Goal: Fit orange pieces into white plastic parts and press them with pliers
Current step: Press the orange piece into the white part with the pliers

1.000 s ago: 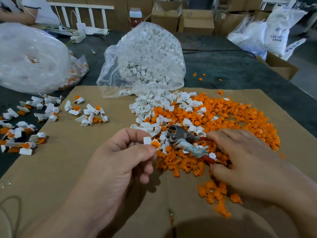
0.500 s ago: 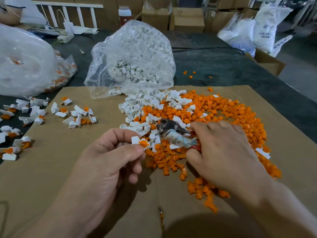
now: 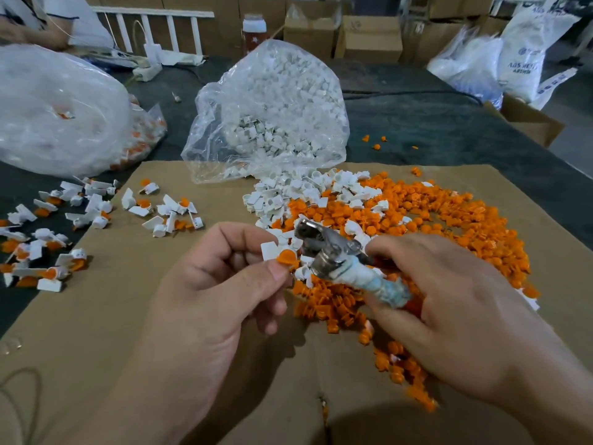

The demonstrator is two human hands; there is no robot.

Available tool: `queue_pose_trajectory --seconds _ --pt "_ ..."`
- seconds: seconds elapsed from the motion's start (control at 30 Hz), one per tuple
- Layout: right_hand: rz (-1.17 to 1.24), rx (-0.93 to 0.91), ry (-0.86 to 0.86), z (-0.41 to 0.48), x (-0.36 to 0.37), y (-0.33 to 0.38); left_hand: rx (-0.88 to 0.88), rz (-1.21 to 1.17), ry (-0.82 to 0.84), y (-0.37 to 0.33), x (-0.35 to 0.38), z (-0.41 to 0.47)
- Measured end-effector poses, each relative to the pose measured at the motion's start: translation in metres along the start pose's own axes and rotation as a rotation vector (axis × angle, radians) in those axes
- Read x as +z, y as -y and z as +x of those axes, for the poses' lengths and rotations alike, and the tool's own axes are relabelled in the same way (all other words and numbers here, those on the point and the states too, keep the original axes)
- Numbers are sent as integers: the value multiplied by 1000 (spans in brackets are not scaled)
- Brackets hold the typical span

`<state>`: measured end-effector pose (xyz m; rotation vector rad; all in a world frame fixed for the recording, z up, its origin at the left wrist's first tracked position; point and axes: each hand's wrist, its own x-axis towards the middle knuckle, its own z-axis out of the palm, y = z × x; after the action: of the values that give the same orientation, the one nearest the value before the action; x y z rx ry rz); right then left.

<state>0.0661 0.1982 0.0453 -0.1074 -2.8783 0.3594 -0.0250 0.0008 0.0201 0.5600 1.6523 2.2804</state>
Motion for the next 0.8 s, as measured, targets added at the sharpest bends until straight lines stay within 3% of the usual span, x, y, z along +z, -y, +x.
queue_pose_trajectory --seconds 0.27,0.8 --pt "22 -38 62 -2 -1 2 99 50 -57 7 2 1" --pt "77 -48 70 -3 -3 1 137 138 -16 6 -3 1"
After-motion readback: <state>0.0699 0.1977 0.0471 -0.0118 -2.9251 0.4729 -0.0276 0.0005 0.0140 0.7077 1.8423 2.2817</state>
